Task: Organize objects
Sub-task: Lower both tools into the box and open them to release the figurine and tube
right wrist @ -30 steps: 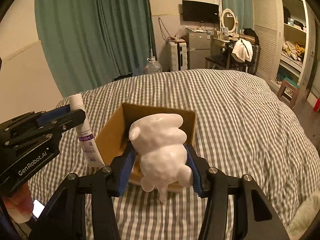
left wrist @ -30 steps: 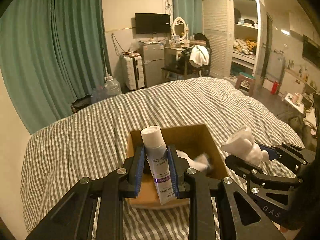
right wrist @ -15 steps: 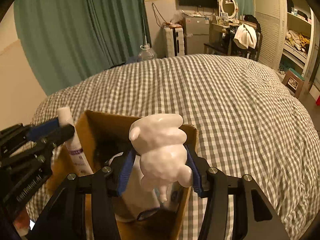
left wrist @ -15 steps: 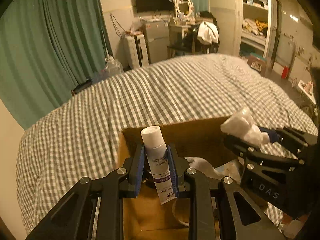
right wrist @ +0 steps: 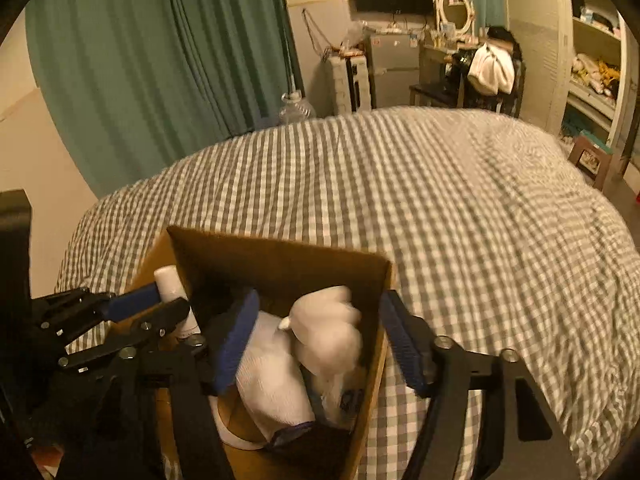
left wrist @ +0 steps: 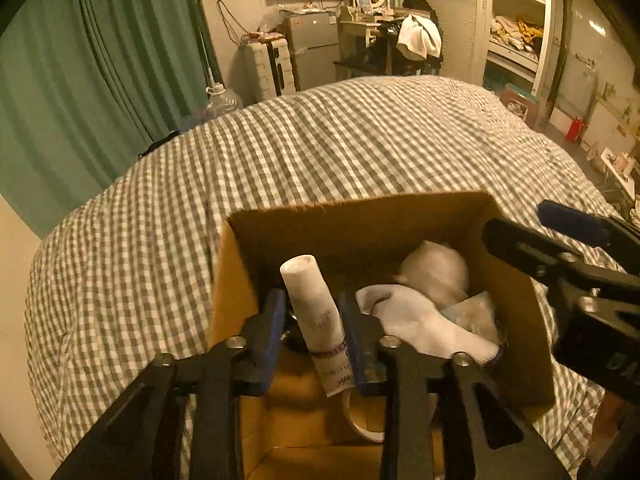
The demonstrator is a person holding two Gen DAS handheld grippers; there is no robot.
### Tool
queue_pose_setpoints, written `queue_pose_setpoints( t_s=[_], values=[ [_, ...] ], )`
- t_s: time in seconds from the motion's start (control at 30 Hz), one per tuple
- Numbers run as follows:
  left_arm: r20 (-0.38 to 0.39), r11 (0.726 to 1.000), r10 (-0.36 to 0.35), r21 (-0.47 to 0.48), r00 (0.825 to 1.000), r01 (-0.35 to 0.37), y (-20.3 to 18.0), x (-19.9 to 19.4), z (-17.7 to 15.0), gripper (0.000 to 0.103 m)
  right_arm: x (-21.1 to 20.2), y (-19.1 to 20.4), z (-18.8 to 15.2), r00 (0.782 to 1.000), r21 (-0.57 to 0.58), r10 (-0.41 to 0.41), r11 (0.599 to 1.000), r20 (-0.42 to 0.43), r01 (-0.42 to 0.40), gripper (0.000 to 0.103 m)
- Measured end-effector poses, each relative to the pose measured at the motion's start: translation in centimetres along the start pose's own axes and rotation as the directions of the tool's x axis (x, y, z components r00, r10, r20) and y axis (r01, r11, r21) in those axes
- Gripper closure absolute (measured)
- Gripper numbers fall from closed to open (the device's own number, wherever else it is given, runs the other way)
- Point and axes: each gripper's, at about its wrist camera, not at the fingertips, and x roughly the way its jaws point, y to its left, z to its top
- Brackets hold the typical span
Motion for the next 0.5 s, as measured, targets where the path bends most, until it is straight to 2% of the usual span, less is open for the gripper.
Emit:
queue_pose_setpoints(
  t_s=[0.03, 0.07, 0.2, 0.27, 0.4, 0.5],
  values=[
    [0.013, 1.0, 0.004, -0.006, 1.0, -0.004, 0.1, -0.8, 0.0, 0.041, -0.8, 0.0, 0.2, 1.0, 0.008, -0.003, 1.0, 0.015, 0.002, 0.029],
    [0.033, 1.0, 0.009, -0.015, 0.999, -0.008, 0.3, -1.9, 0.1, 0.03, -1.3, 0.0, 0.5, 1.0, 0.014, -0.004, 1.0, 0.025, 0.004, 0.027],
    [0.088, 0.999, -0.003, -0.037, 0.996, 0.007, 1.3, -5.7, 0.3, 0.027, -4.9, 0.2, 1.1, 0.997, 0.011, -0.03, 0.999, 0.066, 0.03, 0.021],
    [0.118, 0.999, -0.003, -0.044, 0.993, 0.008, 1.7, -8.0, 0.2, 0.021, -7.0, 0.4, 1.5, 0.995, -0.003, -0.05, 0.999, 0.082, 0.05, 0.021],
    [0.183, 0.998, 0.0, -0.054, 0.983, 0.01, 2.6, -12.8, -0.3, 0.018, -11.8, 1.0, 1.5, 0.989, -0.022, -0.097, 0.995, 0.107, 0.1, 0.021],
    [0.226, 0.997, -0.008, -0.071, 0.974, 0.025, 3.3, -15.9, -0.7, 0.012, -15.5, 1.2, 1.1, 0.984, -0.019, -0.122, 0.992, 0.131, 0.126, 0.019]
  ],
)
